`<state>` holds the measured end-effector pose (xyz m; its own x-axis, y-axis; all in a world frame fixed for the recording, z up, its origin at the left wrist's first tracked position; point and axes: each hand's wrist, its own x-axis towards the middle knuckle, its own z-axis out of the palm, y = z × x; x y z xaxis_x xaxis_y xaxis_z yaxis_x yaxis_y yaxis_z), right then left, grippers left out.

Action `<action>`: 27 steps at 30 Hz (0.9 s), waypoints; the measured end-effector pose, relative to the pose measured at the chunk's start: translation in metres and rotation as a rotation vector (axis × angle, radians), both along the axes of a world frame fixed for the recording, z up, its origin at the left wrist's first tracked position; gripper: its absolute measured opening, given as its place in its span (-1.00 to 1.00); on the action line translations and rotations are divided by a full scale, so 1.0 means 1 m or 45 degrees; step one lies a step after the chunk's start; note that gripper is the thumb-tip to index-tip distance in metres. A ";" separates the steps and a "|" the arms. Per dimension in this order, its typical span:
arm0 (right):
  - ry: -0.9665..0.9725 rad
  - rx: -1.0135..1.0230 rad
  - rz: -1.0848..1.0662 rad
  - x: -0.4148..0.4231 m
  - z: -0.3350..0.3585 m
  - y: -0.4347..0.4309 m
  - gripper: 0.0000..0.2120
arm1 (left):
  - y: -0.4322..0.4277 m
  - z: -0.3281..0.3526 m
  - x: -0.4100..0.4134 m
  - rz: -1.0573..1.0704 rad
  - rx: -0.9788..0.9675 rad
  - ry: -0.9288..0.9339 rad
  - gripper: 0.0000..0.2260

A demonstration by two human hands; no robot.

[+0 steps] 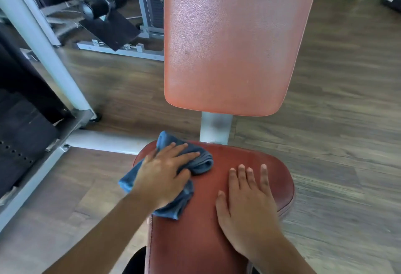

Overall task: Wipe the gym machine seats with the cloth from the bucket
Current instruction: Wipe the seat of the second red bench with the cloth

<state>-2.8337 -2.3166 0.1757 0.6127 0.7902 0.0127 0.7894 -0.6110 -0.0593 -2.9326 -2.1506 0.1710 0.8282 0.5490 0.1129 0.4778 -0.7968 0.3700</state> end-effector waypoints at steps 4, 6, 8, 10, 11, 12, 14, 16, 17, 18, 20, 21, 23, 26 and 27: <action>-0.014 0.032 -0.002 -0.001 -0.005 0.000 -0.42 | 0.029 -0.002 0.000 0.271 0.021 0.026 -0.45; -0.015 0.010 -0.006 0.000 -0.005 0.000 -0.42 | 0.020 0.006 0.028 0.302 0.025 0.159 -0.44; 0.027 0.012 -0.006 0.003 0.001 0.000 -0.40 | 0.003 0.006 0.043 0.165 0.035 0.213 -0.42; 0.063 0.019 0.040 0.009 0.008 -0.002 -0.30 | -0.005 0.004 0.033 -0.025 0.011 0.190 -0.38; 0.026 -0.005 0.074 0.014 0.008 -0.004 -0.25 | -0.005 0.004 0.022 -0.069 -0.029 0.158 -0.36; 0.002 -0.017 0.074 0.020 0.007 -0.008 -0.24 | -0.001 0.005 0.014 -0.069 -0.063 0.131 -0.35; 0.024 -0.036 -0.021 0.030 0.011 -0.019 -0.34 | 0.008 0.005 0.016 0.021 -0.053 0.129 -0.33; 0.061 -0.070 -0.059 0.041 0.011 -0.029 -0.36 | 0.008 0.006 0.038 0.122 0.006 0.210 -0.34; 0.057 -0.102 -0.062 0.046 0.011 -0.033 -0.36 | 0.003 0.009 0.052 0.138 0.014 0.252 -0.38; 0.034 -0.078 -0.076 0.050 0.010 -0.036 -0.36 | -0.004 0.010 0.065 0.107 0.006 0.277 -0.41; 0.013 -0.099 -0.095 0.054 0.007 -0.039 -0.40 | -0.018 0.008 0.076 -0.057 -0.027 0.277 -0.47; 0.002 -0.118 -0.099 0.054 0.006 -0.040 -0.41 | -0.022 0.008 0.072 -0.153 -0.047 0.260 -0.49; -0.039 -0.087 -0.090 0.053 0.002 -0.040 -0.42 | -0.019 0.006 0.056 -0.285 -0.092 0.210 -0.42; -0.046 -0.076 -0.096 0.052 -0.002 -0.038 -0.42 | -0.004 0.004 0.055 -0.182 -0.075 0.185 -0.36; -0.044 -0.073 -0.098 0.052 -0.002 -0.038 -0.42 | -0.004 0.004 0.063 -0.118 -0.043 0.202 -0.40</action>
<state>-2.7817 -2.3547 0.1733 0.6713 0.7411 -0.0089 0.7412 -0.6713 0.0040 -2.8694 -2.1542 0.1750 0.8812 0.4711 -0.0403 0.4576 -0.8282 0.3235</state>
